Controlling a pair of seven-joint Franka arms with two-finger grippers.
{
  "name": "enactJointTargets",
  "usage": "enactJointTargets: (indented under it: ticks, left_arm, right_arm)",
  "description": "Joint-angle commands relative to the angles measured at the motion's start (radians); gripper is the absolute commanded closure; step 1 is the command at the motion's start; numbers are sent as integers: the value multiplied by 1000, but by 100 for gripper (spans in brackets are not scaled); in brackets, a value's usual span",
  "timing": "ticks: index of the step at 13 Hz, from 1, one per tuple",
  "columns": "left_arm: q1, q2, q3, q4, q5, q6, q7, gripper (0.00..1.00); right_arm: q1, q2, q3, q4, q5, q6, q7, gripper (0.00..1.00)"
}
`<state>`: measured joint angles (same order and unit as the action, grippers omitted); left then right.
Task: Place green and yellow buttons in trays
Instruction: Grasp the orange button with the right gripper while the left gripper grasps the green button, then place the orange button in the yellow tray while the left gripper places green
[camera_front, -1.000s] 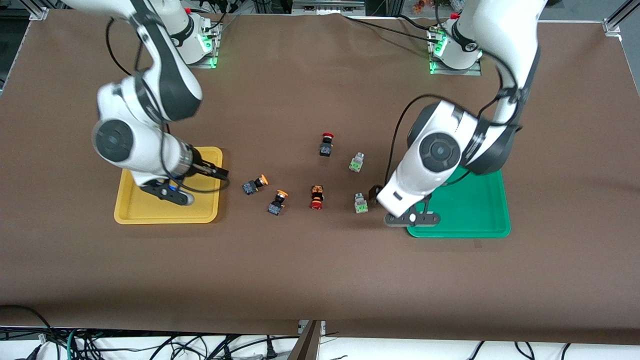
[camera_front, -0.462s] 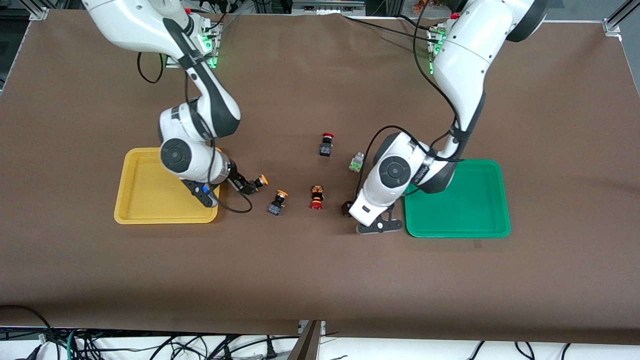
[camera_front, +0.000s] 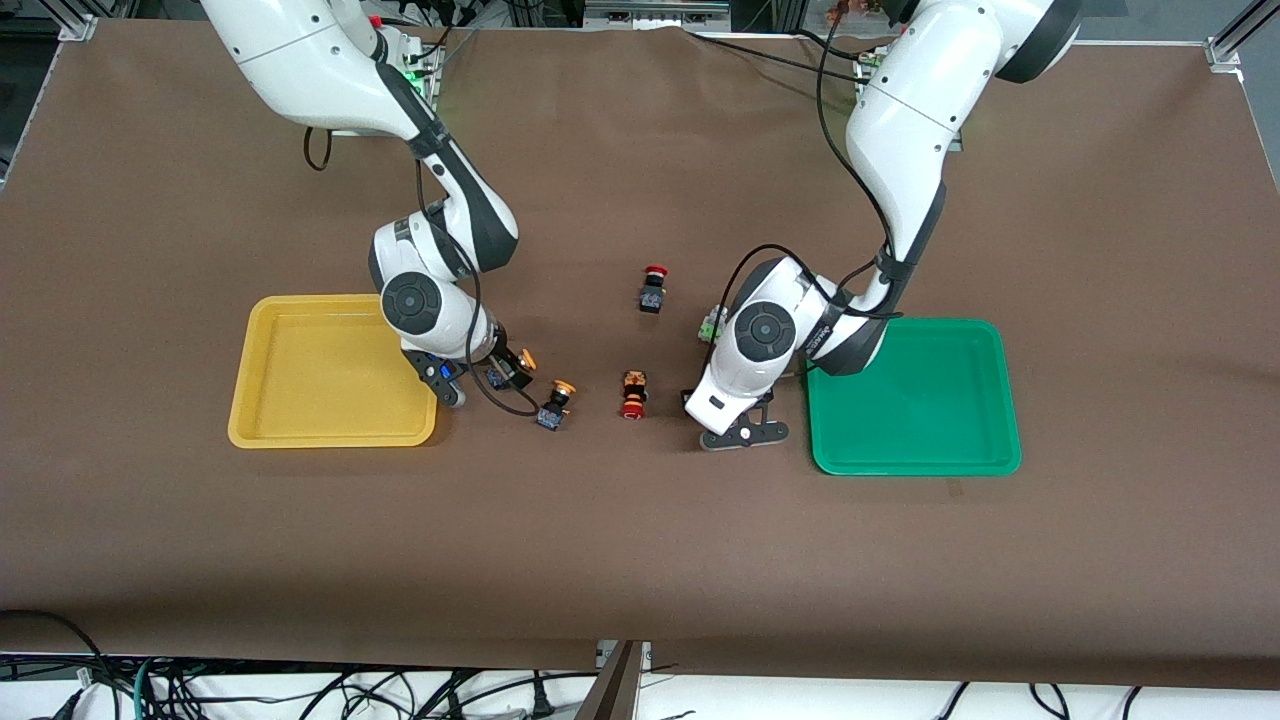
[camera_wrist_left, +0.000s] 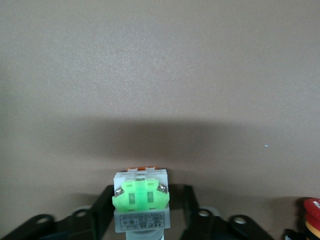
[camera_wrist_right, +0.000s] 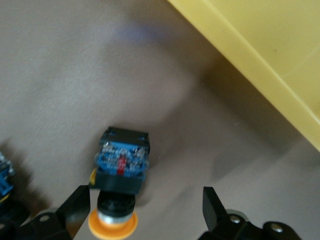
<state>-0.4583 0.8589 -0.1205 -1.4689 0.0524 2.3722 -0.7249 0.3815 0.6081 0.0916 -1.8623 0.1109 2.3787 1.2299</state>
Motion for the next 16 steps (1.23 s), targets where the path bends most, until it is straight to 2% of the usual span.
enactJointTargets:
  ticks: [1,2,3,4,6,8,10,11,12,13,15,16]
  left_arm:
    - [3,-41,10,-16,24,-22,30,85]
    - [24,-58,15,-4,24,-95,98,85]
    - [51,-82,13,10,24,-170,167,85]
    - [81,-113,13,16,24,-239,236,84]
    - [146,-162,15,16,26,-350,396,82]
    - [226,-162,18,6,33,-416,607,79]
    - [274,-152,19,-37,116,-406,662,66]
    - [274,-156,21,-85,138,-360,661,55]
    - [285,-161,19,-123,142,-320,660,10]
    - [296,-162,19,-123,144,-314,667,0]
    - [280,-210,2,-117,127,-330,656,0]
    - [273,-239,-93,-102,118,-368,641,0]
  right_arm:
    - [16,8,-22,-2,-48,30,20,4]
    - [14,15,-23,5,-53,31,20,29]
    - [10,19,-24,8,-53,31,20,75]
    - [5,19,-24,8,-54,30,17,100]
    - [2,18,-33,17,-53,27,20,100]
    - [7,-7,-55,49,-60,-31,10,100]
    - [0,-42,-94,157,-79,-259,-19,100]
    - [0,-48,-131,214,-74,-380,-70,100]
    - [-4,-53,-166,230,-71,-459,-139,100]
    - [-13,-54,-203,226,-71,-492,-244,100]
    - [-23,-53,-304,169,-80,-487,-436,100]
    - [-26,-50,-375,122,-77,-466,-581,100]
